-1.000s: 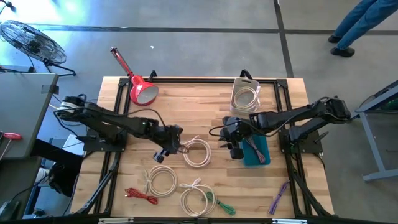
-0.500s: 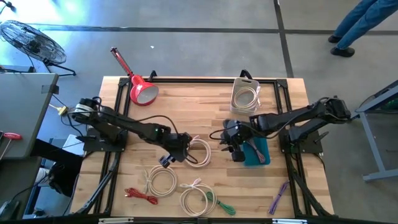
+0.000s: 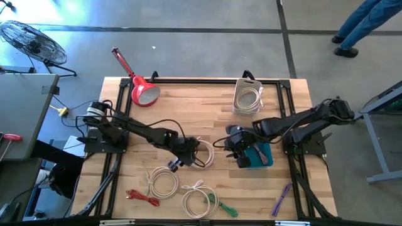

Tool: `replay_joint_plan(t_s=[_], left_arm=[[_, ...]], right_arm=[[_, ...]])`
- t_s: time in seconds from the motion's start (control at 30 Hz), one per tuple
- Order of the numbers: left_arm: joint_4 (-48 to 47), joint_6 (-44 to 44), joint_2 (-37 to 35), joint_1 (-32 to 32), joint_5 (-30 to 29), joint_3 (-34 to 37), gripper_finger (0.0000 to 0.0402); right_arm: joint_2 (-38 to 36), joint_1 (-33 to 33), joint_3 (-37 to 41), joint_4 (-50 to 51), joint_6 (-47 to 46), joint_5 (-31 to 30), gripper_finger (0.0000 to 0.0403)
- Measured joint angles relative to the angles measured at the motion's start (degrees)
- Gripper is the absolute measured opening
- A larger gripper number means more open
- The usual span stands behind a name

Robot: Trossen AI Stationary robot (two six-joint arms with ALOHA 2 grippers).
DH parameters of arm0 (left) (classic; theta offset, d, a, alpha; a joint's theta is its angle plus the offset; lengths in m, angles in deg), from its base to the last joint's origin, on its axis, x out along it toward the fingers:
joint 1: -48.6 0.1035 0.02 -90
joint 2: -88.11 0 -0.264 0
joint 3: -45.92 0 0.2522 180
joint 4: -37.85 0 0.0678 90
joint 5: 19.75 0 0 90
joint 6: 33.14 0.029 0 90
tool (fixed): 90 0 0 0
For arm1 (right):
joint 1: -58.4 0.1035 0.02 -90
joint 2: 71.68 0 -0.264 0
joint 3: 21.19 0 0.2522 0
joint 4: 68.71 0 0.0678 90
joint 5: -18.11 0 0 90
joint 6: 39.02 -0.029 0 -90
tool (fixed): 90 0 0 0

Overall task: Pick & Place USB Port
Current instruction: Put the white HDMI cable into the white bin

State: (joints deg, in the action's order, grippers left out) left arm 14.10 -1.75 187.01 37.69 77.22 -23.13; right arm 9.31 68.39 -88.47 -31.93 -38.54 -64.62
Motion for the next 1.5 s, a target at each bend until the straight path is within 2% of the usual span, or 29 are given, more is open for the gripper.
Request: replay_joint_plan(t_s=[0.1, 0.27, 0.47, 0.67, 0.87, 1.0, 1.1, 1.2, 1.4, 1.5], left_arm=[[1.4, 0.3, 0.1, 0.0, -1.2, 0.0, 0.0122], [2.8, 0.4, 0.1, 0.0, -1.4, 0.0, 0.0018], [3.0, 0.4, 0.1, 0.0, -1.5, 0.0, 0.0010], [2.7, 0.5, 0.0, 0.0, -5.2, -0.3, 0.0004], [-3.3, 1.5, 0.0, 0.0, -11.0, -4.5, 0.0002], [-11.6, 2.0, 0.0, -0.8, -18.8, -9.7, 0.0002], [-18.1, 3.2, 0.0, -2.0, -25.9, -14.4, 0.0001], [-22.1, 4.9, -0.1, -3.4, -29.8, -18.7, 0.0001], [-24.9, 8.8, -0.1, -5.8, -30.5, -25.0, 0.0001], [-27.0, 9.1, -0.1, -6.2, -30.5, -26.7, 0.0000]], right_arm=[[0.0, 0.8, 0.0, 0.0, 0.0, 0.0, 0.0142], [0.0, 2.4, 0.0, -0.1, 0.0, 0.0, 0.0142], [0.0, 4.4, 0.0, -0.5, 0.0, 0.0, 0.0142], [0.0, 5.4, 0.0, -1.8, 0.0, 0.0, 0.0142], [0.0, 6.5, 0.0, -3.5, 2.9, 0.0, 0.0142], [0.0, 7.6, 0.0, -5.2, 5.9, -0.4, 0.0142], [0.0, 8.5, 0.0, -6.2, 8.8, -4.5, 0.0142], [0.0, 9.5, 0.0, -6.9, 13.1, -12.2, 0.0142], [0.0, 10.6, 0.0, -11.5, 22.6, -29.6, 0.0142], [-0.1, 10.7, 0.0, -12.9, 25.5, -31.5, 0.0142]])
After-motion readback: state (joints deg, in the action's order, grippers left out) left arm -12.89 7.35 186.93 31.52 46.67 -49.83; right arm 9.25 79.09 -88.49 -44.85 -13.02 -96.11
